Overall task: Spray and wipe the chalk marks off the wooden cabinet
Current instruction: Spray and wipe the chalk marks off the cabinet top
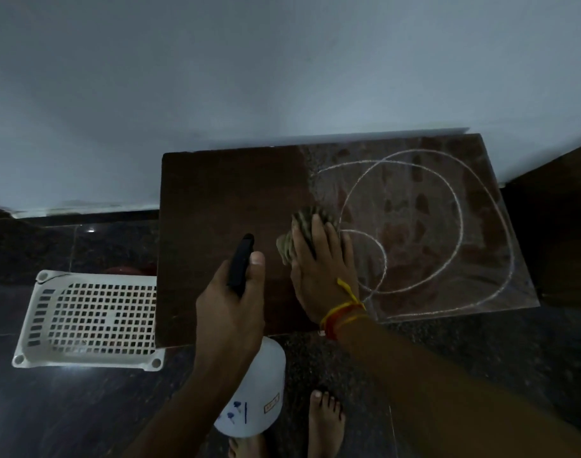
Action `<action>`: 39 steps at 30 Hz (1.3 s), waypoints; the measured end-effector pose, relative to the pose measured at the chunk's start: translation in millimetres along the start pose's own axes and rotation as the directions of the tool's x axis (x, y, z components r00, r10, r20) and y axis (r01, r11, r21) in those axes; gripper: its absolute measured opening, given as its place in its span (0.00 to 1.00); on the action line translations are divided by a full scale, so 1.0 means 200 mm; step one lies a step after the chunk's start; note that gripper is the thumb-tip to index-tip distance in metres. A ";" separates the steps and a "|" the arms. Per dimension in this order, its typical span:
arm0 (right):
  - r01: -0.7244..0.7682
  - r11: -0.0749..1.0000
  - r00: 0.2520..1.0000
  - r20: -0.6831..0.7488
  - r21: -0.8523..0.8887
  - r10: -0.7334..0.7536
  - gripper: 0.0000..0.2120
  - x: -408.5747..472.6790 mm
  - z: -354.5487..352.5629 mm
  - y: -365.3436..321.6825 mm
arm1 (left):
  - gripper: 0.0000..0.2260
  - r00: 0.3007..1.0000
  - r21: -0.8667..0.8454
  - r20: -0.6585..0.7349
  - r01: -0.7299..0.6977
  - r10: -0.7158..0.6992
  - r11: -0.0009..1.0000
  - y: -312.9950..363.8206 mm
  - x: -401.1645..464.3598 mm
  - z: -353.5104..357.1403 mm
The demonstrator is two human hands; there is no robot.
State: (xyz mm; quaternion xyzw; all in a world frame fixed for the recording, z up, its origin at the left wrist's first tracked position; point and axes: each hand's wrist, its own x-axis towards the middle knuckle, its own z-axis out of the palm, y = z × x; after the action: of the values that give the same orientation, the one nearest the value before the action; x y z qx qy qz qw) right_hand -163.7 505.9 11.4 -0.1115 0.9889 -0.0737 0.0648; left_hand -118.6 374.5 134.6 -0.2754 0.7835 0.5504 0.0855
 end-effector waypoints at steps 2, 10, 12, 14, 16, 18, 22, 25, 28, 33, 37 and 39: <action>-0.028 1.000 0.999 -0.018 0.007 0.028 0.28 0.13 -0.01 0.01 | 0.13 1.000 -0.010 0.011 0.006 -0.005 1.000 0.01 0.03 0.01; -0.007 1.000 1.000 -0.013 -0.005 0.007 0.28 0.05 -0.02 0.01 | 0.14 1.000 -0.023 0.005 0.012 -0.011 1.000 0.07 0.11 0.03; 0.005 1.000 1.000 -0.016 0.000 -0.005 0.28 0.12 -0.03 0.03 | 0.14 1.000 -0.033 0.005 0.016 -0.016 0.999 0.08 0.14 0.03; -0.011 1.000 0.999 -0.033 0.007 0.011 0.28 0.26 -0.03 0.04 | 0.13 1.000 -0.034 0.010 0.019 -0.019 0.999 0.08 0.16 0.04; -0.028 0.999 0.998 -0.054 0.030 0.029 0.28 0.43 -0.05 0.05 | 0.13 0.999 -0.034 0.007 0.034 -0.034 0.999 0.09 0.17 0.05; -0.030 0.999 0.998 -0.059 0.034 0.032 0.28 0.56 -0.07 0.07 | 0.13 0.999 -0.029 0.006 0.040 -0.039 0.999 0.09 0.18 0.06; -0.021 1.000 0.996 -0.091 0.017 0.023 0.28 0.55 -0.06 0.08 | 0.15 0.999 -0.044 -0.003 0.032 -0.032 0.999 0.12 0.19 0.08; -0.005 1.000 0.999 -0.042 -0.005 0.004 0.29 0.42 -0.05 0.07 | 0.15 0.999 -0.051 -0.025 0.023 -0.024 0.998 0.16 0.21 0.09; 0.020 1.000 0.999 -0.033 -0.012 -0.020 0.29 0.44 -0.05 0.10 | 0.15 0.999 -0.061 -0.040 0.022 -0.024 0.998 0.18 0.23 0.10; 0.026 1.000 0.999 -0.036 0.009 -0.026 0.28 0.72 -0.10 0.11 | 0.17 0.998 -0.068 -0.053 0.024 -0.028 0.997 0.16 0.23 0.11; 0.024 1.000 0.998 -0.061 0.002 -0.024 0.28 0.74 -0.10 0.12 | 0.16 0.997 -0.071 -0.051 0.050 -0.054 0.996 0.14 0.20 0.11; 0.019 1.000 0.998 -0.066 0.013 -0.018 0.29 0.65 -0.09 0.10 | 0.18 0.996 -0.068 -0.056 0.058 -0.062 0.996 0.14 0.19 0.11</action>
State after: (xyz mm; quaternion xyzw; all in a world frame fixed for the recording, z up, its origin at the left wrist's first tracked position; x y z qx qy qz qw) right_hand -297.1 497.4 11.7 -0.1177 0.9889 -0.0846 0.0322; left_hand -168.4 388.1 132.4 -0.3175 0.7583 0.5651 0.0699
